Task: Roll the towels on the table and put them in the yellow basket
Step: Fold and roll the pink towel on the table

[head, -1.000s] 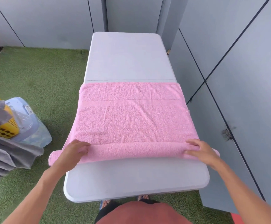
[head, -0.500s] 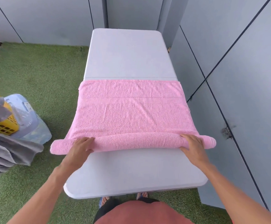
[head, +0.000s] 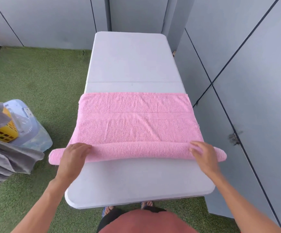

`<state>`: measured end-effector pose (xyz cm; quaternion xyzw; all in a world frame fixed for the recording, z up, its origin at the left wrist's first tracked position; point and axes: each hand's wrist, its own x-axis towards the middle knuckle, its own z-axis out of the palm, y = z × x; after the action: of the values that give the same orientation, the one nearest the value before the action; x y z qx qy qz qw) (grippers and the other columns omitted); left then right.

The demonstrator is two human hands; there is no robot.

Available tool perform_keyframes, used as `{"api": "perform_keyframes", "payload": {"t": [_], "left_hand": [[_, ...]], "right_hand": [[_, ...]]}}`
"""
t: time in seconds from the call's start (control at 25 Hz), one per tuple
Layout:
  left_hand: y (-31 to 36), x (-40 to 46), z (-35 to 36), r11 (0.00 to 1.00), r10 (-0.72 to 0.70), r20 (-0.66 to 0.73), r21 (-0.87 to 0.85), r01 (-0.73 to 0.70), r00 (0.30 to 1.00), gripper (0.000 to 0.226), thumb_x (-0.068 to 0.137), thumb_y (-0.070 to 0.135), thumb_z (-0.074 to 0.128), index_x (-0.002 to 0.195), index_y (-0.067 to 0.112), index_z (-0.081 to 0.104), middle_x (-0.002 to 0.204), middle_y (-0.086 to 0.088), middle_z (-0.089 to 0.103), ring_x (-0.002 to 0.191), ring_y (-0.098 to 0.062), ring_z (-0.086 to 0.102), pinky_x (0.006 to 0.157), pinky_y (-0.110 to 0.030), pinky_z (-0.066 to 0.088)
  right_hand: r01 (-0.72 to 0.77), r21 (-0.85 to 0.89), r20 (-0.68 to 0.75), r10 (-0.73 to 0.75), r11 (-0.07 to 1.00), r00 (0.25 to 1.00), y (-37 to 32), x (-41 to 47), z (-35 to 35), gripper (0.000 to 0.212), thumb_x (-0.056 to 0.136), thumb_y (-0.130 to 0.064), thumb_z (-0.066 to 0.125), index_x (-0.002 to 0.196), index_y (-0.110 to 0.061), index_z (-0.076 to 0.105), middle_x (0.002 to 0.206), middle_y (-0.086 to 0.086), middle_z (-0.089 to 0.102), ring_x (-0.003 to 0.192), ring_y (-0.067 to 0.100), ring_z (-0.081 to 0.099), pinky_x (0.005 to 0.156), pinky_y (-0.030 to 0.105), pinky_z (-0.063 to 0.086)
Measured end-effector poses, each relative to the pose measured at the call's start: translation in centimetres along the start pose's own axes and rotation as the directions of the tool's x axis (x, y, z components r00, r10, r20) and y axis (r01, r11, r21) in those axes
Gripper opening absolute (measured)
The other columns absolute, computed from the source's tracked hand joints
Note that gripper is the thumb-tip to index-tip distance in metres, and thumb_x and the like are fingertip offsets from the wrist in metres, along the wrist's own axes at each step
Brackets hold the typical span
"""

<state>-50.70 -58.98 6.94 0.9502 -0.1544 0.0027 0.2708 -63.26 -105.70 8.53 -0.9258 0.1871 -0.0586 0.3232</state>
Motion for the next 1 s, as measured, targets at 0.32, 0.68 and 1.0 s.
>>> {"api": "perform_keyframes", "payload": {"t": [0.32,0.68,1.0], "left_hand": [[-0.8,0.0,2.6,0.997,0.034,0.201,0.056,-0.046,0.979,0.052,0.081,0.021,0.073,0.127,0.005,0.057,0.125,-0.01,0.059,0.124,-0.035,0.05,0.111,-0.053,0.028],[-0.1,2.7,-1.1,0.963,-0.141,0.492,-0.135,0.235,0.859,0.025,0.082,0.024,0.074,0.106,0.021,0.065,0.1,0.005,0.067,0.096,-0.017,0.062,0.079,-0.023,0.042],[0.6,-1.8,3.0,0.969,0.076,0.168,0.22,-0.112,0.983,0.071,0.075,0.02,0.079,0.136,0.006,0.046,0.134,-0.012,0.051,0.13,-0.036,0.044,0.107,-0.058,0.031]], "right_hand": [[0.129,-0.359,0.176,-0.069,0.925,0.982,0.7,0.5,2.2,0.052,0.083,-0.049,0.064,0.127,-0.021,0.057,0.128,-0.006,0.06,0.125,0.022,0.047,0.105,0.037,0.025],[-0.119,-0.098,0.453,0.15,0.988,0.879,0.6,2.7,-0.5,0.05,0.075,-0.04,0.077,0.12,-0.026,0.062,0.116,-0.009,0.061,0.113,0.013,0.055,0.093,0.03,0.041],[0.23,-0.479,0.246,-0.123,0.847,0.962,0.2,-0.6,3.5,0.068,0.085,-0.031,0.067,0.145,-0.025,0.035,0.147,-0.004,0.038,0.141,0.023,0.027,0.114,0.049,0.013]]}}
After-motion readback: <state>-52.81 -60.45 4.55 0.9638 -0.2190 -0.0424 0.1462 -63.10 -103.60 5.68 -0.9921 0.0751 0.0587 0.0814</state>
